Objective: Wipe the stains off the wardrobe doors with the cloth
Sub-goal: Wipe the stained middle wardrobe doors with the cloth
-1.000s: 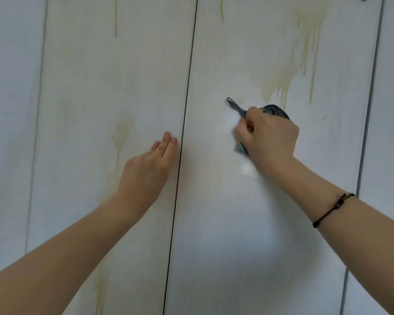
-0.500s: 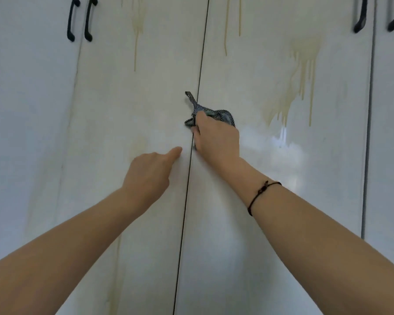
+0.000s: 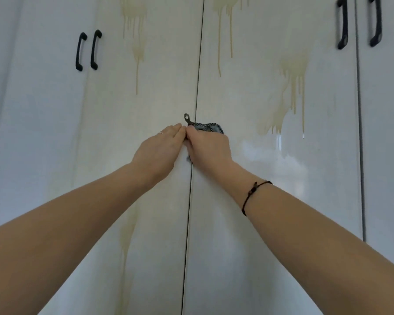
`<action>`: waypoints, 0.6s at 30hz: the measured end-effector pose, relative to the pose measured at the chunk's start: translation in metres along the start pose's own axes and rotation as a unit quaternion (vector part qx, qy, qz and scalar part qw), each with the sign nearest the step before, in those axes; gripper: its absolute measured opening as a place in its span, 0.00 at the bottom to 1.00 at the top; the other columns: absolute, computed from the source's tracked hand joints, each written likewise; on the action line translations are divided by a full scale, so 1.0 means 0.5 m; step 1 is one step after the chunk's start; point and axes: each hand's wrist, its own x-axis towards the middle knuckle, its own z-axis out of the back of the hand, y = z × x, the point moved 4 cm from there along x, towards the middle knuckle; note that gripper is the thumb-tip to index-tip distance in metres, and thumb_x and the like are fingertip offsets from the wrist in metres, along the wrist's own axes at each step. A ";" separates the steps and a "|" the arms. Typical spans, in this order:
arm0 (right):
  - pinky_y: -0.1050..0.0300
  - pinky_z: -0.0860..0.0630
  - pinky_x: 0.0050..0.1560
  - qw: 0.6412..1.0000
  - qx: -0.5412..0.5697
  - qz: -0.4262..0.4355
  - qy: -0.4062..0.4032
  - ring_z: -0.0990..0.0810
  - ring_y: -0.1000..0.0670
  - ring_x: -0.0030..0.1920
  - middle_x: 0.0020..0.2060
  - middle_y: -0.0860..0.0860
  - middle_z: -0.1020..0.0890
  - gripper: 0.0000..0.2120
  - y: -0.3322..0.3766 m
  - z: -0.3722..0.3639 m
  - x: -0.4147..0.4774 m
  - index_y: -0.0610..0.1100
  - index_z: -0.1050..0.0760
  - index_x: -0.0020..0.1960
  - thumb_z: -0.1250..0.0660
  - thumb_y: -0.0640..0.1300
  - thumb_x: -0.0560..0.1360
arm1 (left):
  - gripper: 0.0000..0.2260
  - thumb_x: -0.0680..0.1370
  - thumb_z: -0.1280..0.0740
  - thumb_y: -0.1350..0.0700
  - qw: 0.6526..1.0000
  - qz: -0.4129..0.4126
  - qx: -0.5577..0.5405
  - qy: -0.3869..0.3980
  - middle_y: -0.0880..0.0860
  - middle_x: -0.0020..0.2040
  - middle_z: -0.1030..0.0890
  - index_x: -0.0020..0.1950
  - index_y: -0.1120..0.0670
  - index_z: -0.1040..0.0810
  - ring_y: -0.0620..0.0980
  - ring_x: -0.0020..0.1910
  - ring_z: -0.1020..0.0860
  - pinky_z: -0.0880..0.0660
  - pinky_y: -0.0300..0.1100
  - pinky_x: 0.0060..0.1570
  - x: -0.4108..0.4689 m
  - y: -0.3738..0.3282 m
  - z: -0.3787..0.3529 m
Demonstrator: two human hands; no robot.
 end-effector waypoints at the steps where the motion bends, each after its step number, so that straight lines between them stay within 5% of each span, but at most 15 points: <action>1: 0.59 0.51 0.27 1.000 0.007 -0.029 -0.002 0.20 0.47 0.33 0.33 0.53 0.19 0.11 0.000 0.000 0.016 0.46 0.27 0.50 0.27 0.46 0.72 | 0.34 0.75 0.44 0.71 1.000 -0.002 0.009 0.006 0.54 0.81 0.44 0.81 0.57 0.46 0.53 0.78 0.41 0.31 0.48 0.67 0.006 0.001 0.006; 3: 0.61 0.51 0.26 0.998 0.048 -0.041 -0.007 0.23 0.47 0.27 0.29 0.53 0.22 0.12 0.019 -0.008 -0.017 0.46 0.26 0.44 0.24 0.45 0.68 | 0.36 0.75 0.42 0.70 0.999 -0.004 0.038 0.034 0.54 0.82 0.47 0.81 0.58 0.49 0.52 0.79 0.44 0.29 0.48 0.67 0.015 0.002 0.011; 6: 0.61 0.45 0.24 0.996 0.069 0.049 -0.003 0.29 0.49 0.22 0.24 0.54 0.27 0.12 0.059 -0.009 -0.182 0.47 0.29 0.37 0.26 0.46 0.70 | 0.38 0.75 0.38 0.66 0.996 0.009 0.067 0.062 0.54 0.82 0.53 0.82 0.58 0.53 0.51 0.80 0.47 0.29 0.49 0.68 0.032 -0.002 0.016; 10: 0.62 0.47 0.26 0.995 0.061 0.083 0.002 0.30 0.50 0.22 0.24 0.54 0.28 0.09 -0.037 0.034 -0.257 0.48 0.32 0.35 0.31 0.44 0.68 | 0.32 0.74 0.39 0.65 0.994 0.020 0.097 0.042 0.58 0.80 0.45 0.78 0.60 0.44 0.57 0.72 0.33 0.25 0.49 0.56 0.066 -0.036 0.011; 13: 0.60 0.38 0.24 0.999 0.032 -0.008 -0.037 0.27 0.47 0.26 0.25 0.55 0.28 0.10 -0.166 0.079 -0.133 0.50 0.37 0.39 0.35 0.48 0.72 | 0.30 0.74 0.41 0.63 0.991 0.016 0.136 0.002 0.59 0.78 0.39 0.76 0.61 0.42 0.57 0.66 0.27 0.26 0.47 0.46 0.104 -0.035 -0.002; 18: 0.56 0.47 0.29 0.983 0.016 -0.156 -0.091 0.31 0.44 0.33 0.26 0.53 0.32 0.08 -0.256 0.118 0.007 0.48 0.37 0.41 0.39 0.47 0.75 | 0.28 0.71 0.39 0.63 0.986 0.023 0.162 -0.018 0.55 0.56 0.27 0.71 0.61 0.37 0.52 0.42 0.27 0.36 0.44 0.32 0.118 -0.034 -0.034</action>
